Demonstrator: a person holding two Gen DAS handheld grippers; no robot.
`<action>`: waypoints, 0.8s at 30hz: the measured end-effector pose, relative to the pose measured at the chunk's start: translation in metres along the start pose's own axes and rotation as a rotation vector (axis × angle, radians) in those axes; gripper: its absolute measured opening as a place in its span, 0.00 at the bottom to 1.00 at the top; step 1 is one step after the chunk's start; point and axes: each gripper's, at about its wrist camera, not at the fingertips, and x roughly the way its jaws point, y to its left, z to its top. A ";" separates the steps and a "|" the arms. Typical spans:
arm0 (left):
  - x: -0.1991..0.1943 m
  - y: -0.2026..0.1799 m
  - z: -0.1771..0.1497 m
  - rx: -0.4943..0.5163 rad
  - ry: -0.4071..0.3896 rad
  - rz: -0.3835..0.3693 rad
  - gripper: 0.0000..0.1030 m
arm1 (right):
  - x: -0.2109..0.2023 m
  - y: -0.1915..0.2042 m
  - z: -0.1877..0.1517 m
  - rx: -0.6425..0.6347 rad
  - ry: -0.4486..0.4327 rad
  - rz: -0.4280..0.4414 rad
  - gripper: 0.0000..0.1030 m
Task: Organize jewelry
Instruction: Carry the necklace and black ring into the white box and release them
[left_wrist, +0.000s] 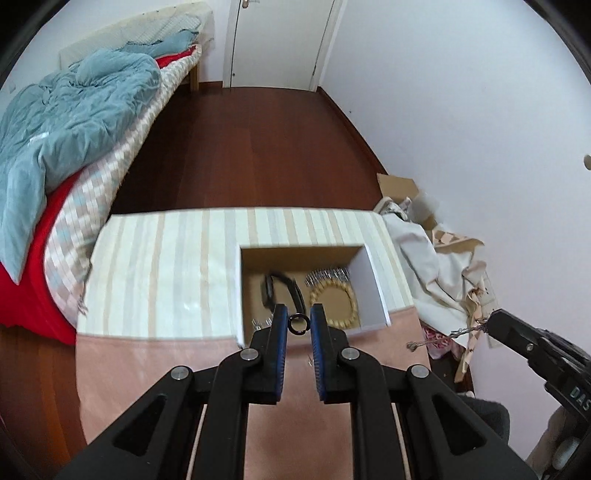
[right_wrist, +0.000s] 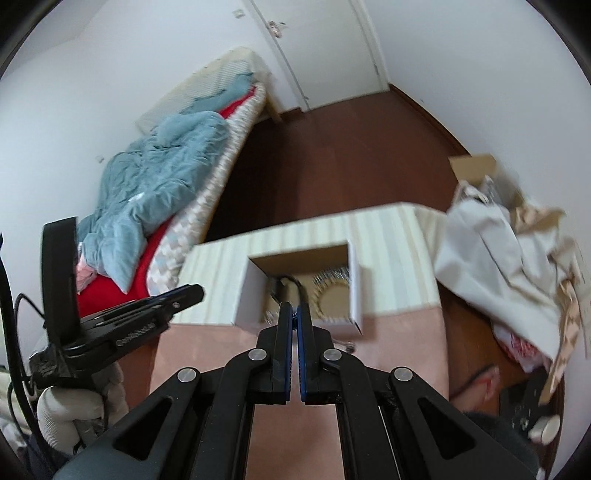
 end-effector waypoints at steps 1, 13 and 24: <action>0.002 0.002 0.004 0.005 -0.005 0.012 0.09 | 0.002 0.003 0.005 -0.009 -0.004 0.000 0.02; 0.088 0.029 0.017 -0.041 0.178 -0.034 0.10 | 0.083 0.004 0.037 -0.021 0.090 -0.006 0.02; 0.114 0.038 0.038 -0.098 0.209 -0.005 0.54 | 0.155 -0.029 0.033 0.028 0.258 -0.090 0.03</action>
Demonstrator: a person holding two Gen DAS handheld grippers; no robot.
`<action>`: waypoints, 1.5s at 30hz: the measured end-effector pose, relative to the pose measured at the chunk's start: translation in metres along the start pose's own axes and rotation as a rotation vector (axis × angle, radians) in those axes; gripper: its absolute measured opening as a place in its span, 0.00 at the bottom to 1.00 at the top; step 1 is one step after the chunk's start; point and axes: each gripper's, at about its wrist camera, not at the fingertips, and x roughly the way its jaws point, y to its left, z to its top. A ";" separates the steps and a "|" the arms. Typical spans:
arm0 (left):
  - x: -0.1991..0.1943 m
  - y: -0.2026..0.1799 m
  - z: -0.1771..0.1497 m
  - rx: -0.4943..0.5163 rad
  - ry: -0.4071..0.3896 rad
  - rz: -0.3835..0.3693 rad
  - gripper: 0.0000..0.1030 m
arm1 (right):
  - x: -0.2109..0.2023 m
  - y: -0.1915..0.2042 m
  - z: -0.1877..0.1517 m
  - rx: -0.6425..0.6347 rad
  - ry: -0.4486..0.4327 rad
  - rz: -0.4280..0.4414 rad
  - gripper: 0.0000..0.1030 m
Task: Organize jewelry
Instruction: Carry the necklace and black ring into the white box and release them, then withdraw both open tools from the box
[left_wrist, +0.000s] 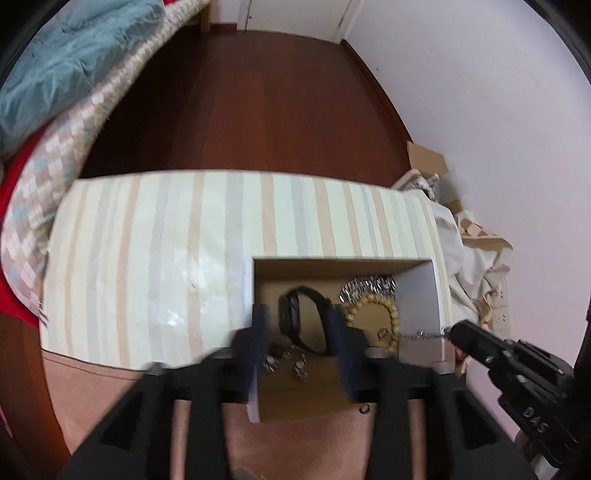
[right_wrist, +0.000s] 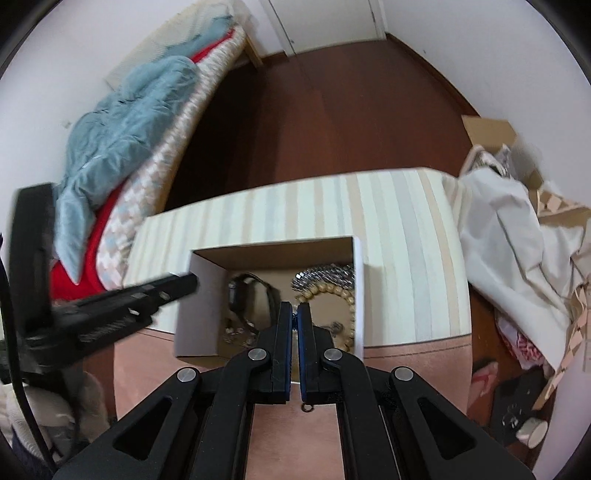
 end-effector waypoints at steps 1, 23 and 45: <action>-0.004 0.001 0.001 0.003 -0.020 0.018 0.68 | 0.002 -0.001 0.001 0.001 0.007 -0.014 0.06; -0.039 0.009 -0.055 0.069 -0.196 0.320 0.99 | -0.007 0.012 -0.036 -0.086 -0.045 -0.322 1.00; -0.131 -0.017 -0.109 0.060 -0.345 0.345 0.99 | -0.112 0.050 -0.077 -0.098 -0.213 -0.303 1.00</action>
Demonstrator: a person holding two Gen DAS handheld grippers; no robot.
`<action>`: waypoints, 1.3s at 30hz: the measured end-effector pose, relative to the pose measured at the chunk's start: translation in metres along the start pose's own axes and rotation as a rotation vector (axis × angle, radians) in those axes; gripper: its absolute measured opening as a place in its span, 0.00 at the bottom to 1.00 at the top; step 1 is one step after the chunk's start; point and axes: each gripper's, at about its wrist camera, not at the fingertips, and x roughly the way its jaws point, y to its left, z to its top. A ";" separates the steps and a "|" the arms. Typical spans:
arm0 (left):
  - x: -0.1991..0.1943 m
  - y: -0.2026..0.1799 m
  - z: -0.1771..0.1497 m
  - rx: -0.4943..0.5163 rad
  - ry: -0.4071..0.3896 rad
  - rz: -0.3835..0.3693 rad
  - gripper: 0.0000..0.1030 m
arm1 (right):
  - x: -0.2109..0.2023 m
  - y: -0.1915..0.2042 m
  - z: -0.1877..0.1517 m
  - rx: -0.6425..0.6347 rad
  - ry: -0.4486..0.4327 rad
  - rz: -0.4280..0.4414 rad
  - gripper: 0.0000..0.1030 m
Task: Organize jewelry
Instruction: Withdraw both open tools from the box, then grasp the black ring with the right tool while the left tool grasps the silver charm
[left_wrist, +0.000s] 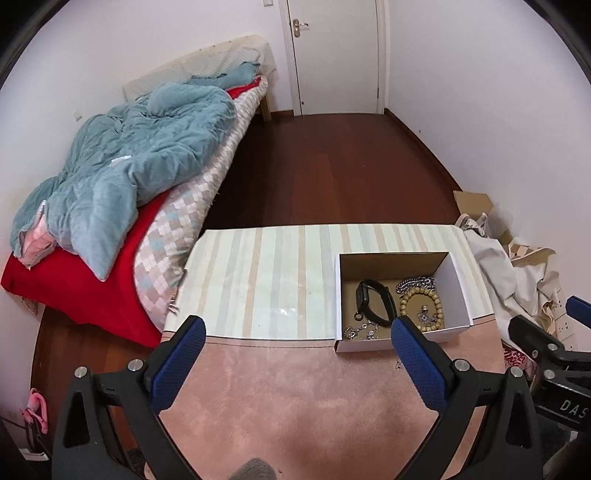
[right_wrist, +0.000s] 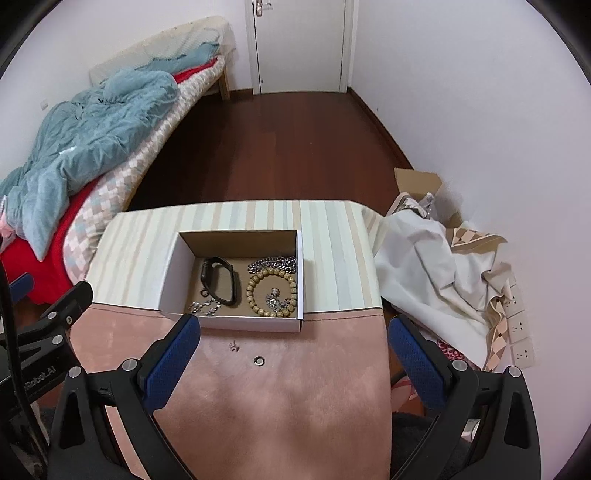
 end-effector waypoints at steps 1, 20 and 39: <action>-0.005 0.001 -0.001 0.000 -0.008 0.002 0.99 | -0.007 0.000 -0.001 0.000 -0.011 -0.002 1.00; -0.062 0.022 -0.033 -0.062 -0.103 0.021 0.99 | -0.060 -0.004 -0.041 0.039 -0.050 0.078 1.00; 0.119 0.034 -0.117 -0.019 0.213 0.282 0.99 | 0.147 0.026 -0.104 -0.027 0.073 0.146 0.52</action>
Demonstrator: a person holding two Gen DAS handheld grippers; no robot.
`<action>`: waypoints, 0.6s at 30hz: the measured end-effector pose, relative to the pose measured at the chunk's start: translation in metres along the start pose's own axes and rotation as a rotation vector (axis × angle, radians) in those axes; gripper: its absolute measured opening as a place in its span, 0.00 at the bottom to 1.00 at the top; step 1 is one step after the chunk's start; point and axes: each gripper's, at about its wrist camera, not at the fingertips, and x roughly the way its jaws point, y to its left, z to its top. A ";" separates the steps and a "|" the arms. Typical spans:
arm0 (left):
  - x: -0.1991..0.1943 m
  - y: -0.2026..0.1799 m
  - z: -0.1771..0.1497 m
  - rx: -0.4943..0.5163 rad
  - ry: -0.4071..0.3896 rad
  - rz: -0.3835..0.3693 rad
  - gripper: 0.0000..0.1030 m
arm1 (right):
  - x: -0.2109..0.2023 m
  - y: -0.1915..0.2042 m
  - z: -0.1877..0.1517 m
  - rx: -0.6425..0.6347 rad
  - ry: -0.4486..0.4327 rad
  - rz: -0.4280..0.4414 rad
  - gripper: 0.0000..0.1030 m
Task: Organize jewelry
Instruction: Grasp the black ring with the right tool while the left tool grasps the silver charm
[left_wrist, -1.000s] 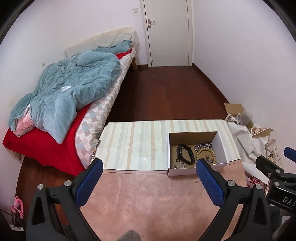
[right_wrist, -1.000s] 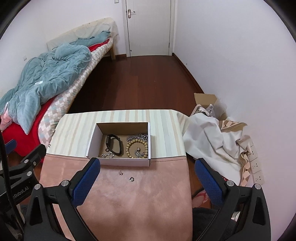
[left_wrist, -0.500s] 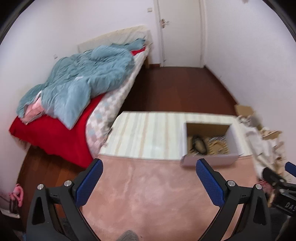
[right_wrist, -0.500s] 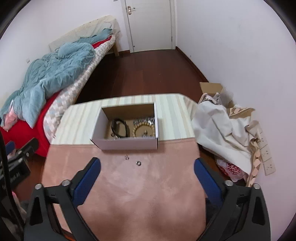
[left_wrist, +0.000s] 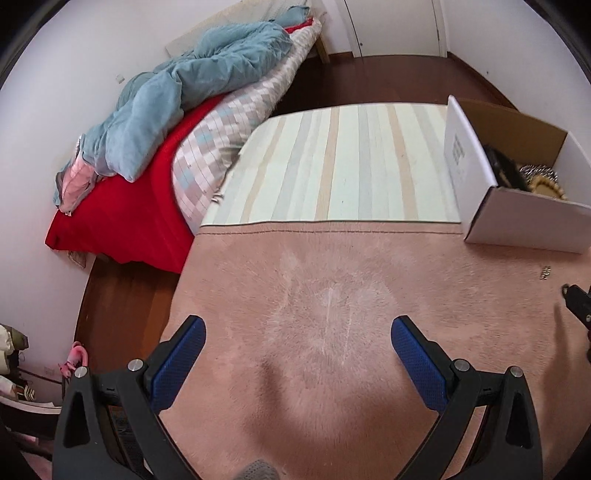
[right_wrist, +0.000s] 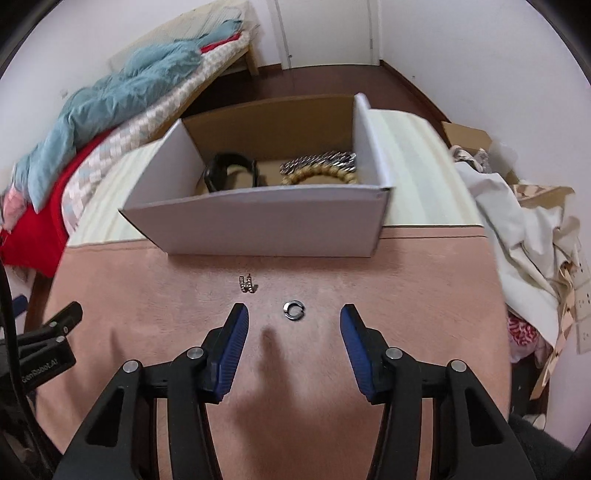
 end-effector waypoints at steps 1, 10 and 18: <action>0.003 0.000 0.000 0.001 0.004 -0.002 0.99 | 0.004 0.001 0.000 -0.013 0.004 -0.008 0.51; 0.008 -0.013 0.003 0.019 0.016 -0.028 0.99 | 0.012 0.006 -0.005 -0.073 -0.028 -0.022 0.12; -0.010 -0.074 0.012 0.063 0.015 -0.222 0.99 | -0.022 -0.039 -0.008 0.044 -0.057 -0.012 0.12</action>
